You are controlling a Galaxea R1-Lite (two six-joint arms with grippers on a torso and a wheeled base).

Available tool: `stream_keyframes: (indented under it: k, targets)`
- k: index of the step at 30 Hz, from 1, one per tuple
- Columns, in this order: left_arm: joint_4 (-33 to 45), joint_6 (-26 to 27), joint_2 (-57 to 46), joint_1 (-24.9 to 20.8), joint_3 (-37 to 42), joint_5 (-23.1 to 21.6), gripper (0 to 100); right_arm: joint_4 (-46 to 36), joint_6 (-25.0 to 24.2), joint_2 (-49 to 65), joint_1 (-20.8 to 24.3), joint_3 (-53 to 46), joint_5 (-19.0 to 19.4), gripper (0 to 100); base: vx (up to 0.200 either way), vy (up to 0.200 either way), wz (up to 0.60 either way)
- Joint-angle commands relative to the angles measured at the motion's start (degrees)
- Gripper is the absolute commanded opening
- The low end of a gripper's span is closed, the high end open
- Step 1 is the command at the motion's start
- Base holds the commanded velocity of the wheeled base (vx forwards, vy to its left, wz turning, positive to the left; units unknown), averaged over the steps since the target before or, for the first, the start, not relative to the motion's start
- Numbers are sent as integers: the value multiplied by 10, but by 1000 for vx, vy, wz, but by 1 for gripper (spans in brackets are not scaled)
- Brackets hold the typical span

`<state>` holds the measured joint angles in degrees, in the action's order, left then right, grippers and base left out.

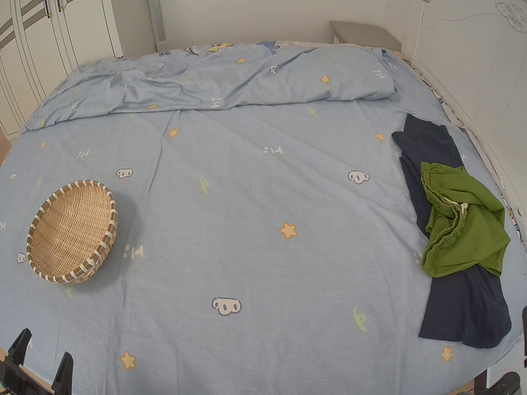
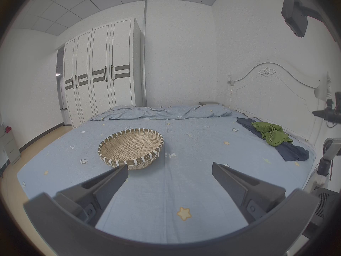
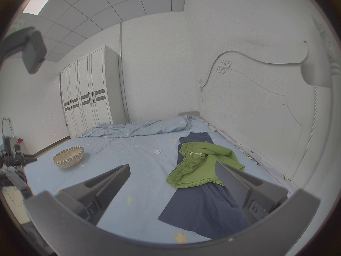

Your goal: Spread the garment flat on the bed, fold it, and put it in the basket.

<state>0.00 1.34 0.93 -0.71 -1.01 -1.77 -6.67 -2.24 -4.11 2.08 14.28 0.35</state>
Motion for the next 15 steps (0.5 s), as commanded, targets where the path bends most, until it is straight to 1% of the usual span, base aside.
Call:
stream_keyframes:
  k: [1,4,7,8,10,11,15]
  targets:
    - [1,0,-2,0,10,1,100,-154,-21,-225,37,174,-14,100,0,0,0]
    - [0,0,-2,0,10,0,100,-142,-10,-314,27,177,-40,100,0,0,0]
    - [0,1,-2,0,10,0,100,-84,18,-435,20,192,-70,100,0,0,0]
    - [0,0,-2,0,10,0,100,-71,21,-459,19,197,-78,100,0,0,0]
    - [0,0,-2,0,10,1,100,-42,24,-548,9,237,-113,100,0,0,0]
    - [0,0,-2,0,10,0,100,-41,25,-586,8,261,-128,100,0,0,0]
    - [0,1,-2,0,10,0,100,-41,25,-690,12,352,-156,100,0,0,0]
